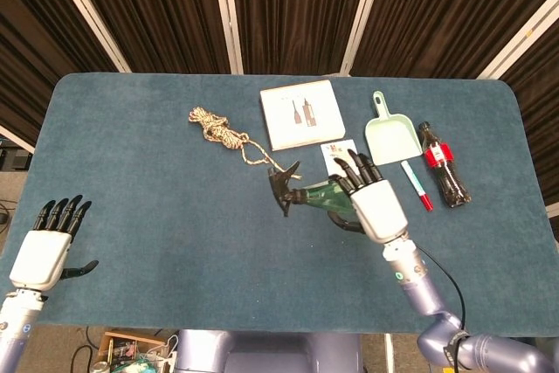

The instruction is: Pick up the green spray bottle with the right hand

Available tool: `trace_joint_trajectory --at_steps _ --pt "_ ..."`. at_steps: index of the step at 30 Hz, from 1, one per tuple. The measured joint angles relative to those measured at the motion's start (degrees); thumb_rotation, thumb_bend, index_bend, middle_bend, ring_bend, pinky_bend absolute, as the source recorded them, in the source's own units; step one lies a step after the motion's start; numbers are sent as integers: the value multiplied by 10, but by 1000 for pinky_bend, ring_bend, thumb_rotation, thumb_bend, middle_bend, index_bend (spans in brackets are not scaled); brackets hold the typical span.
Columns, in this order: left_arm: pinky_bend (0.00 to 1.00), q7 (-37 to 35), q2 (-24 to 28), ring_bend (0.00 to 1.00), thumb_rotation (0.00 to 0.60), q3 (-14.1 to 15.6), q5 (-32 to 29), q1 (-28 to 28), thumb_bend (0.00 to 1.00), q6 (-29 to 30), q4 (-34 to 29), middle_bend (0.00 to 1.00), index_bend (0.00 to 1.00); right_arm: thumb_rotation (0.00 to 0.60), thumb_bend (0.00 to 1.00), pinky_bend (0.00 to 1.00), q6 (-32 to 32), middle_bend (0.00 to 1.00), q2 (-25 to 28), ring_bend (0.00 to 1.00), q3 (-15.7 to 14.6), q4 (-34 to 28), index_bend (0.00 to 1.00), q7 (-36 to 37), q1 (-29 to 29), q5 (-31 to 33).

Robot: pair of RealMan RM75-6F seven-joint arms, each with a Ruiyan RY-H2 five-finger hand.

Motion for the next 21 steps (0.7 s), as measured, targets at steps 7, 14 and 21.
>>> trace_joint_trajectory --at_steps 7,14,21 --pt "14 2 -1 0 600 2 2 -1 69 -1 0 0 0 600 584 152 32 191 26 0 18 -39 881 130 -15 6" --pt "13 6 -3 0 600 6 7 -1 69 -1 -1 0 0 600 596 136 32 174 56 0 14 -78 878 285 -42 37" --pt "13 4 -2 0 600 10 13 -4 69 -5 -3 0 0 600 633 94 48 155 58 0 9 -81 862 408 -73 62"
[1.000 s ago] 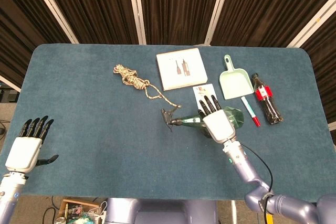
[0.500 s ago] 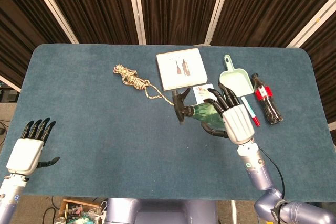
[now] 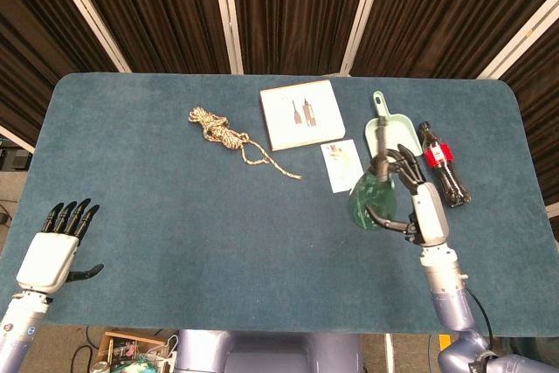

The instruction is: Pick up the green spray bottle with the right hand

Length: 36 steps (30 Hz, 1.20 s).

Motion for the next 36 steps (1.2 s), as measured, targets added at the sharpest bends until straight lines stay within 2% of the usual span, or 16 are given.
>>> trace_joint_trajectory --at_steps 4,8,12,18,36 --pt "13 1 -1 0 600 -1 2 1 69 6 2 0 0 600 671 46 31 127 -26 0 -3 39 839 26 -11 -8" --pt "13 1 -1 0 600 0 4 1 69 7 2 0 0 600 700 11 66 104 -74 0 -9 108 823 34 -20 -23" --pt "14 -3 0 0 600 0 5 2 69 9 1 0 0 600 705 0 99 98 -132 0 -16 189 820 56 -28 -37" --pt "14 -10 3 0 600 0 5 3 69 11 2 0 0 600 709 0 115 90 -193 0 -26 279 819 92 -34 -45" --pt "13 -13 0 0 600 -1 6 1 70 11 7 0 0 600 712 0 60 86 -243 0 -21 367 819 169 -39 0"
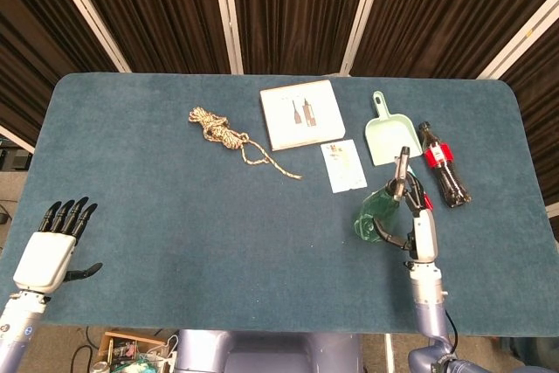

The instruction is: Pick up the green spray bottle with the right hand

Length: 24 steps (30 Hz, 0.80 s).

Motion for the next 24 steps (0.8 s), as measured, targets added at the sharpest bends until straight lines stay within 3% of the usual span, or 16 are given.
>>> trace_joint_trajectory --at_steps 24 --pt "14 -15 5 0 600 1 -1 -2 69 -4 4 0 0 600 725 0 -3 86 -67 0 6 104 817 73 -23 22"
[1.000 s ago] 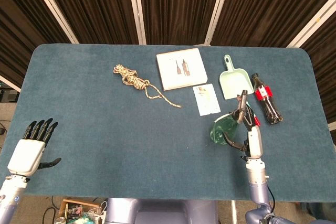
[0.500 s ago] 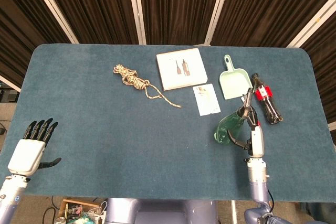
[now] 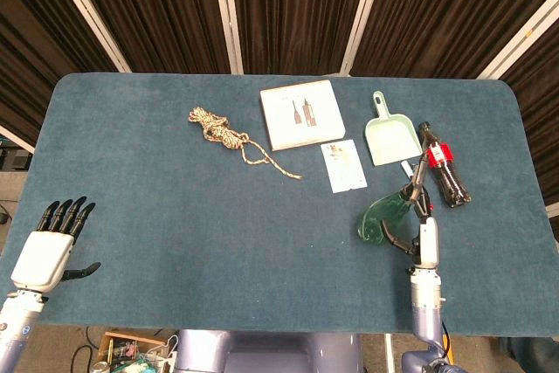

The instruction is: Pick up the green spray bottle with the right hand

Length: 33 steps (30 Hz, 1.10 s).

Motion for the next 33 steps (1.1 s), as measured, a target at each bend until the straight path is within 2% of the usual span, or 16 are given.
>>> trace_joint_trajectory --at_steps 3,6,9,11,13,16,23,33 --pt "13 -1 0 0 600 1 0 0 69 -1 0 0 0 600 730 0 5 80 -6 0 -1 12 792 9 -4 -1" --pt "13 -1 0 0 600 1 1 0 70 0 0 0 0 600 732 0 8 43 -12 0 -2 26 674 19 -8 -2" --pt "14 -3 0 0 600 1 2 0 70 0 0 0 0 600 688 0 7 4 -14 0 -5 35 479 27 -12 -2" --pt "13 -5 0 0 600 2 3 -1 70 0 1 0 0 600 593 0 7 0 -14 0 -8 39 285 27 -14 -5" --pt "13 -4 -1 0 600 1 3 -1 69 0 2 0 0 600 506 0 12 0 -15 0 -12 47 147 27 -15 -10" --pt "13 -4 -2 0 600 1 3 -2 62 -2 3 0 0 600 415 0 16 0 -15 0 -18 54 33 41 -17 -17" --pt "14 -7 -2 0 600 2 3 -2 60 -4 2 0 0 600 316 0 10 0 -16 0 -30 67 0 38 -18 -27" --pt "13 -12 -1 0 600 3 7 -2 59 -1 3 0 0 600 273 0 30 0 -10 0 -30 56 0 16 -24 -32"
